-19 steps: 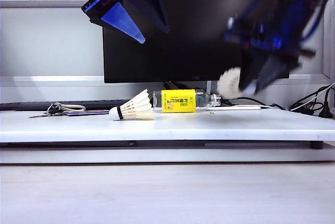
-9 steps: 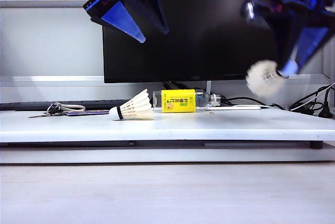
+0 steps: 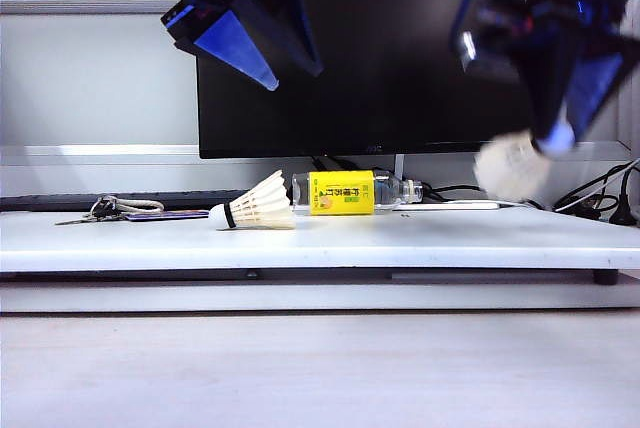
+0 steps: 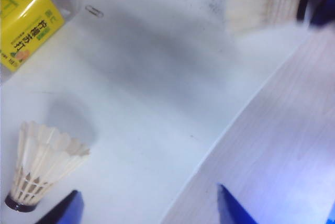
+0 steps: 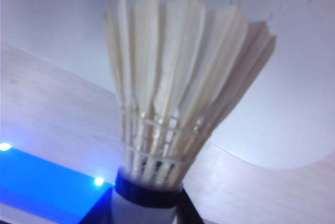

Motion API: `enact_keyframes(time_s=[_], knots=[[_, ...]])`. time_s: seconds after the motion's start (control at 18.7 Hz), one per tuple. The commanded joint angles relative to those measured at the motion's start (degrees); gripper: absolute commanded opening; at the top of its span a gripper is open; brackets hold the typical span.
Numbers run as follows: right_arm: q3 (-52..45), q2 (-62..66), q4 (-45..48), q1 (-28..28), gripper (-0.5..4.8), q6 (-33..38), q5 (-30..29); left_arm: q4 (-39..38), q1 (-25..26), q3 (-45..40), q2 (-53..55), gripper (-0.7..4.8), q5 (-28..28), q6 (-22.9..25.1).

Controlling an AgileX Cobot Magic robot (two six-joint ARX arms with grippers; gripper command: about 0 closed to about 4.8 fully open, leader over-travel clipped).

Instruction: Stack the badminton balls on the table vertically.

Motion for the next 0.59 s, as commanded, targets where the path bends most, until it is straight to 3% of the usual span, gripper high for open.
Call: enact_keyframes(time_s=[0.05, 0.21, 0.43, 0.59], knots=[[3.65, 0.46, -0.68, 0.07, 1.34, -0.11, -2.99, -0.33, -0.02, 0.04, 0.79, 3.4, 3.48, 2.32], [3.65, 1.4, -0.7, 0.07, 1.34, -0.33, -4.42, 0.09, -0.04, -0.92, 1.22, 3.4, 9.35, 8.5], [3.65, 1.62, -0.22, 0.02, 1.34, -1.2, -14.1, 0.46, -0.11, -1.57, 3.63, 3.4, 17.49, 19.69], [3.65, 1.62, -0.22, 0.02, 1.34, -1.75, -18.93, 0.79, -0.04, -1.57, 6.49, 3.4, 19.78, 21.51]])
